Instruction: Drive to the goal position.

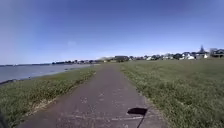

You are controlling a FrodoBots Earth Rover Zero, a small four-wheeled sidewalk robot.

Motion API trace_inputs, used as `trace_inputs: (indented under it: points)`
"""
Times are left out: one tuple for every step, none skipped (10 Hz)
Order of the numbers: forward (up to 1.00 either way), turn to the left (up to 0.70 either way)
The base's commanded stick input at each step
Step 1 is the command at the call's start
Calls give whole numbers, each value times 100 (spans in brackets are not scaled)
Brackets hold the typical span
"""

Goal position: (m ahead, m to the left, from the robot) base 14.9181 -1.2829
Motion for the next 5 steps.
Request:
trace_inputs:
  points:
    - [0,0]
    - [0,0]
    - [0,0]
    - [0,0]
    - [39,0]
